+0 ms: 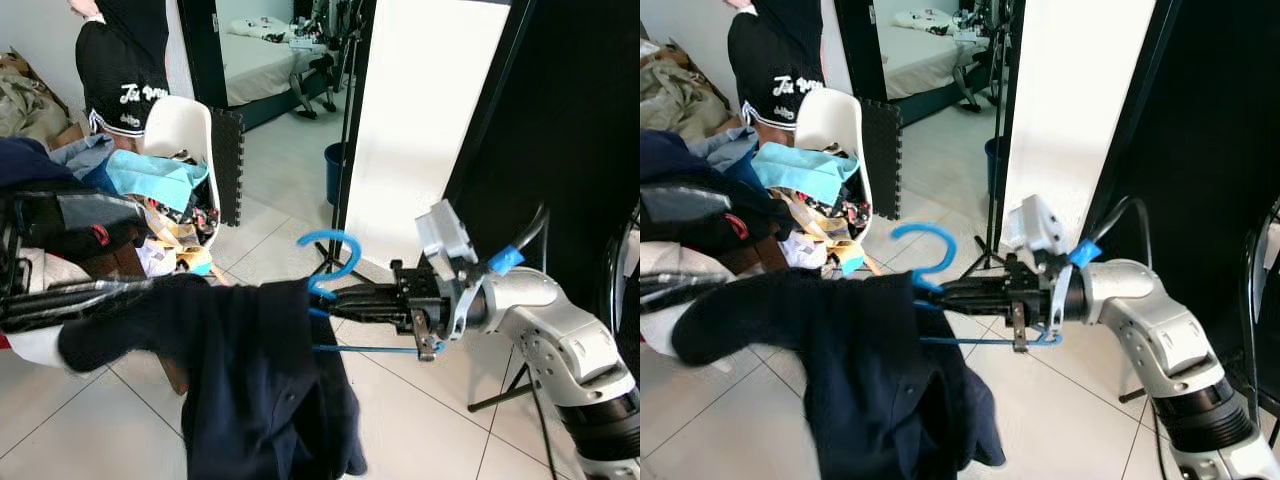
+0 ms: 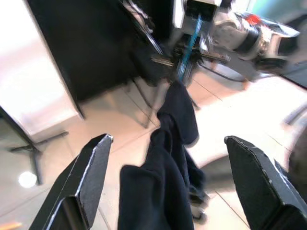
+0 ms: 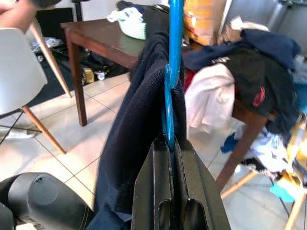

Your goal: Hang hanger

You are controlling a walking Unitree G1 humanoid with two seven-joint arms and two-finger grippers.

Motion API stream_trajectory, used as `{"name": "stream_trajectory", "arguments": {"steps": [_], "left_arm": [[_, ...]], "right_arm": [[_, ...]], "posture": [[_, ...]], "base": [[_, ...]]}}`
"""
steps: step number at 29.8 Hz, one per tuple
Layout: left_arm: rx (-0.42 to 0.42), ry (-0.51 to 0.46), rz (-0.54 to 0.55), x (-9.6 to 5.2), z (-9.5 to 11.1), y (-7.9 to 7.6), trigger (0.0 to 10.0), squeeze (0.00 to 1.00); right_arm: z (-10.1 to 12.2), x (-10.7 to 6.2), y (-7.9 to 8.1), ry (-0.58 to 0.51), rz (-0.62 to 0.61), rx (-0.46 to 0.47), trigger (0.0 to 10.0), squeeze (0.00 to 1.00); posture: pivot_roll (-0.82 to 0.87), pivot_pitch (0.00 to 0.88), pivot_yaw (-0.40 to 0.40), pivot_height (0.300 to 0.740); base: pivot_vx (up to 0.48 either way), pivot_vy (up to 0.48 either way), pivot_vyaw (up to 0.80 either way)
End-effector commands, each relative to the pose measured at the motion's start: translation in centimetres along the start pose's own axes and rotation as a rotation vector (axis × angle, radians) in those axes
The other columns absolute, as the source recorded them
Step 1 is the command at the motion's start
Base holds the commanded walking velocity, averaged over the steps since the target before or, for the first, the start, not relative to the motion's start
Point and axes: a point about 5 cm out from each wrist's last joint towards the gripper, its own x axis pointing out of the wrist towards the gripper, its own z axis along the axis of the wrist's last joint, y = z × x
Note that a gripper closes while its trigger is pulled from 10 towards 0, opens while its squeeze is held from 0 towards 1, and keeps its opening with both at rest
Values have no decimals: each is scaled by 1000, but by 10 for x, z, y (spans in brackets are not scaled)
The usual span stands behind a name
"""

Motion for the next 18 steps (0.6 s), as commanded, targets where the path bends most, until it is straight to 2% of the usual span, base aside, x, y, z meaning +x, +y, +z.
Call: {"name": "stream_trajectory", "arguments": {"steps": [1,2,4,5,8,10,12,15,18], "left_arm": [[-18,108,-53,2,-9,1,10000,0],[-16,173,-63,4,-16,3,10000,0],[-16,173,-63,4,-16,3,10000,0],[-12,224,-72,5,-23,6,10000,0],[-12,224,-72,5,-23,6,10000,0],[13,282,-69,12,-34,12,10000,0],[13,282,-69,12,-34,12,10000,0],[72,301,-41,22,-45,23,10000,0],[82,290,-32,25,-47,25,10000,0]], "right_arm": [[7,6,5,-16,40,-63,10000,0],[9,9,7,-19,61,-74,10000,0],[9,9,7,-19,61,-74,10000,0],[10,12,8,-20,79,-89,10000,0],[10,12,8,-20,79,-89,10000,0],[12,19,11,-27,109,-112,10000,0],[12,19,11,-27,109,-112,10000,0],[14,27,15,-45,135,-124,10000,0],[14,28,16,-50,142,-124,10000,0]], "posture": [[34,0,18,740],[32,0,19,740],[32,0,19,740],[29,0,21,740],[29,0,21,740],[22,0,21,740],[22,0,21,740],[19,0,22,740],[21,0,21,740]], "base": [[0,0,0],[0,0,0],[0,0,0],[0,0,0],[0,0,0],[0,0,0],[0,0,0],[0,0,0],[0,0,0]]}}
